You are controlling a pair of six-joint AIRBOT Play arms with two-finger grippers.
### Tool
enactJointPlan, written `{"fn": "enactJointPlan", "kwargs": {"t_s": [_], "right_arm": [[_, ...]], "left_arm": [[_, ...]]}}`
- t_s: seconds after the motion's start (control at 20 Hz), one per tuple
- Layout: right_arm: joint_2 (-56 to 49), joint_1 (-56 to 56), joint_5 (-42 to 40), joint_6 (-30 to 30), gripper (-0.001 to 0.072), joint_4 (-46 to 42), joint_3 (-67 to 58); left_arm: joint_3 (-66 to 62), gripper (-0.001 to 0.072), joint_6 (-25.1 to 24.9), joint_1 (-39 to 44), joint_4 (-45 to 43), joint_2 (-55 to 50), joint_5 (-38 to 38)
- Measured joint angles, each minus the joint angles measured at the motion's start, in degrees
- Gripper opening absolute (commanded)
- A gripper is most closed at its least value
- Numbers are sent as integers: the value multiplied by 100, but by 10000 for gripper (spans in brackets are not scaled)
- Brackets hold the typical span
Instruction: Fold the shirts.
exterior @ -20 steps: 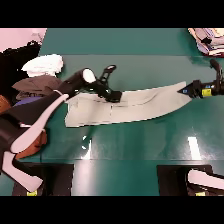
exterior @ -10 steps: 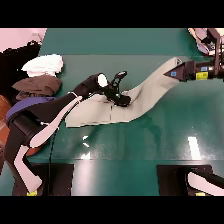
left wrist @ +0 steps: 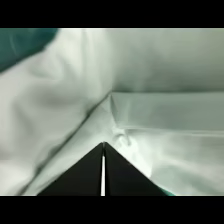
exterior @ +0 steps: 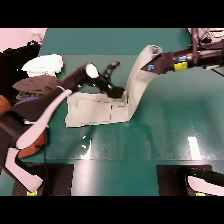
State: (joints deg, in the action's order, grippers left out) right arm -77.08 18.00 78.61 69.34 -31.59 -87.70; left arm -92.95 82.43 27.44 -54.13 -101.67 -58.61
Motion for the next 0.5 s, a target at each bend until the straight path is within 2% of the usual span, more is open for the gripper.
{"fn": "enactJointPlan", "kwargs": {"t_s": [0.25, 0.3, 0.35, 0.4, 0.5], "right_arm": [[-721, 1440, -754, -111, 22, 13, -466], [-946, 1746, -988, -138, 96, 9, -619], [-1222, 2061, -1217, -162, 274, 11, -811], [-1486, 2328, -1401, -199, 406, 13, -1008], [-2041, 2787, -1641, -308, 408, 17, -1445]], "left_arm": [[0, 25, -42, -1220, -420, 1123, -142], [0, 25, -46, -1467, -483, 1349, -170], [0, 25, -59, -1711, -562, 1580, -210], [0, 25, -74, -1908, -597, 1773, -262], [-2, 25, -118, -2264, -654, 2135, -332]]}}
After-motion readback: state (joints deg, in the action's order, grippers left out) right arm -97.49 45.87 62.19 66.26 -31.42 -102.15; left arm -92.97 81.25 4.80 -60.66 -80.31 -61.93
